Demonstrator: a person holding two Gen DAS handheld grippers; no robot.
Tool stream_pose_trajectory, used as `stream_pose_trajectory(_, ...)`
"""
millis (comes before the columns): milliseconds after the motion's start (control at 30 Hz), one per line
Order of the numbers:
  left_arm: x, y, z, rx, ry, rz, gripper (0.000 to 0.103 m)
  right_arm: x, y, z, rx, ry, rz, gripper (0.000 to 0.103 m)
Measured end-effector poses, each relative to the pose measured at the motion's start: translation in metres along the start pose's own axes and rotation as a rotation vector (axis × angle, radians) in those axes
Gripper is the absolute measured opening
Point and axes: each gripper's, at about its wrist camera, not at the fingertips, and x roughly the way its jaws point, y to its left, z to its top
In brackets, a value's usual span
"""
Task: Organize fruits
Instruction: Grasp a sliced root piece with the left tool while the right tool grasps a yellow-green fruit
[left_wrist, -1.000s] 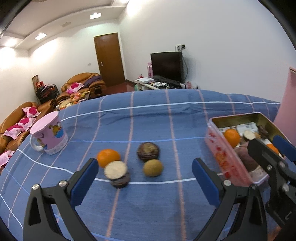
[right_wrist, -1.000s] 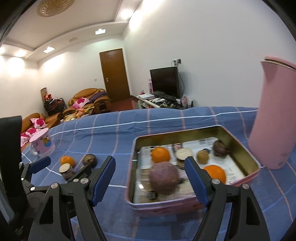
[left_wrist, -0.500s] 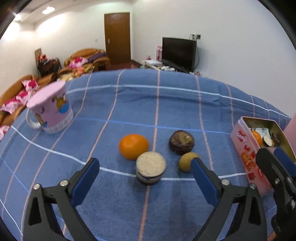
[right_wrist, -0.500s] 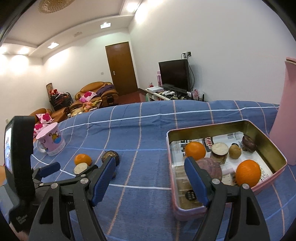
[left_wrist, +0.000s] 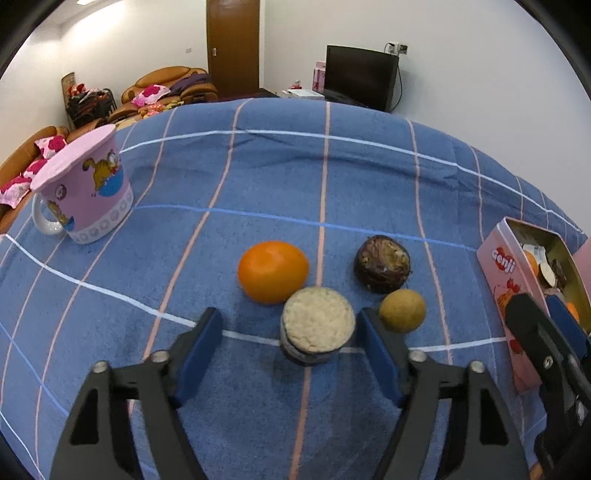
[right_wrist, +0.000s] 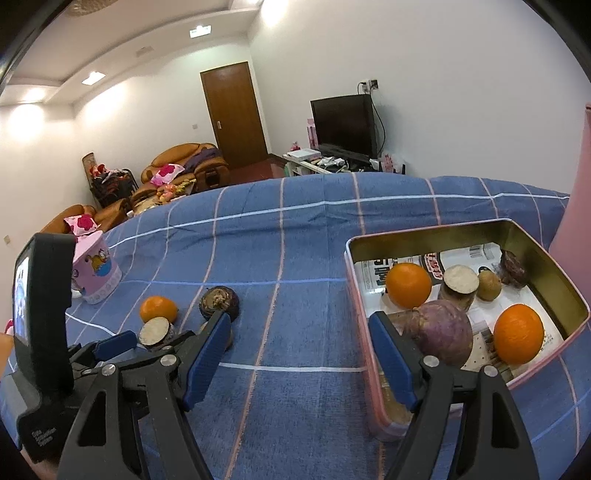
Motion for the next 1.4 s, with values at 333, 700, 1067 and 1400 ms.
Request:
stream_pose_trajectory(333, -0.008, 0.025, 0.003, -0.006, -0.014, -0.019, 0.037, -0.005, 0.02, 0.0, -0.073, -0.043, 0.025, 0.078)
stream_pose_trajectory(700, -0.005, 0.047, 0.005, 0.002, -0.018, -0.025, 0.038, 0.046, 0.061, 0.002, -0.157, 0.145, 0.084, 0.065)
stream_pose_trajectory(1067, -0.003, 0.048, 0.006, 0.029, -0.021, 0.006, 0.037, 0.071, 0.075, -0.005, -0.211, 0.266, 0.096, 0.035)
stream_pose_trajectory(1400, -0.007, 0.041, 0.004, 0.053, -0.035, 0.035, 0.037, 0.05, 0.061, -0.008, -0.152, 0.213, 0.147, 0.032)
